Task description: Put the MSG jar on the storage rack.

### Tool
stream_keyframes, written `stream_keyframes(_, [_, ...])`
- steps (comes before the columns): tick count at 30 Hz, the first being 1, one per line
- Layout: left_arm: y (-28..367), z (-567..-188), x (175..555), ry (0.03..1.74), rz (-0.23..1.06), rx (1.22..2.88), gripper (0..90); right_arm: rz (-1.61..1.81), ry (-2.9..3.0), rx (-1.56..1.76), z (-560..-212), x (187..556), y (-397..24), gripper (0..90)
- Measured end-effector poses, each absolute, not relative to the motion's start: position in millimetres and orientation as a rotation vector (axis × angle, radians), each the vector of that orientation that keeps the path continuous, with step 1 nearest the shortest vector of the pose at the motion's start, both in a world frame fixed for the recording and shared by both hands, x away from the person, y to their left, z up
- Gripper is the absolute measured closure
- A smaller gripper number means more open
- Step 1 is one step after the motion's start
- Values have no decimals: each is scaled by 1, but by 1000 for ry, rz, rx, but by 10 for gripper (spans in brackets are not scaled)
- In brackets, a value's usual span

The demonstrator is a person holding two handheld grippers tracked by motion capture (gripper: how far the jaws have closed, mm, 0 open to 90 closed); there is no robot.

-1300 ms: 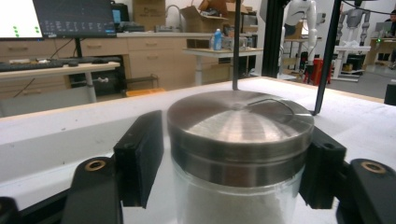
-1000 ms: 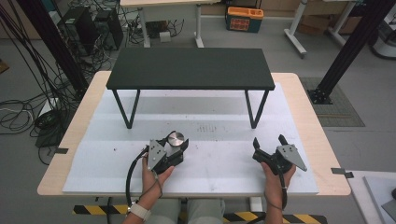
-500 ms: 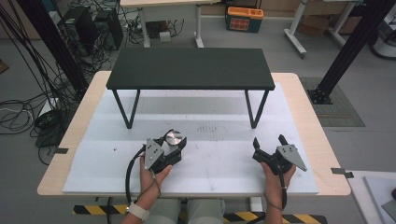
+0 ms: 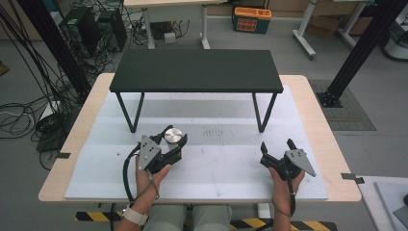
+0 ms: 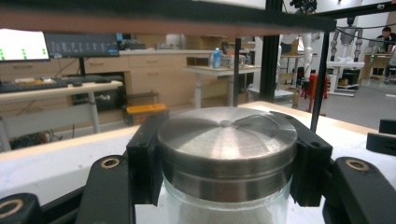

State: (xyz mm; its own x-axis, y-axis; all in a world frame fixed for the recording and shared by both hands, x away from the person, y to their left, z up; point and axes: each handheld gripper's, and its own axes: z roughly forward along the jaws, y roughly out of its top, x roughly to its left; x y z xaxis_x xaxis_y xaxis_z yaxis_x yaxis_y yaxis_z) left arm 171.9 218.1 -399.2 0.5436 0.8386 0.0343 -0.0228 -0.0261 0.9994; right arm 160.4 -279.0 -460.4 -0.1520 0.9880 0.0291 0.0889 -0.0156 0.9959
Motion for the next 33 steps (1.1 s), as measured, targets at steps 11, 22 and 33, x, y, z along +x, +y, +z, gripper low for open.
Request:
stream_keyframes(11, [226,-370,166,762,797,1425,413,1296,1378,1215,-460,161,-279,45])
stream_keyframes(22, [235,-341,167,759,815,1438,414,1296,1380,1217,-460,161,-279,45])
stream_keyframes(33, [239,-307,175,733,832,1430,415,1296,1381,1218,-460,161,-279,45])
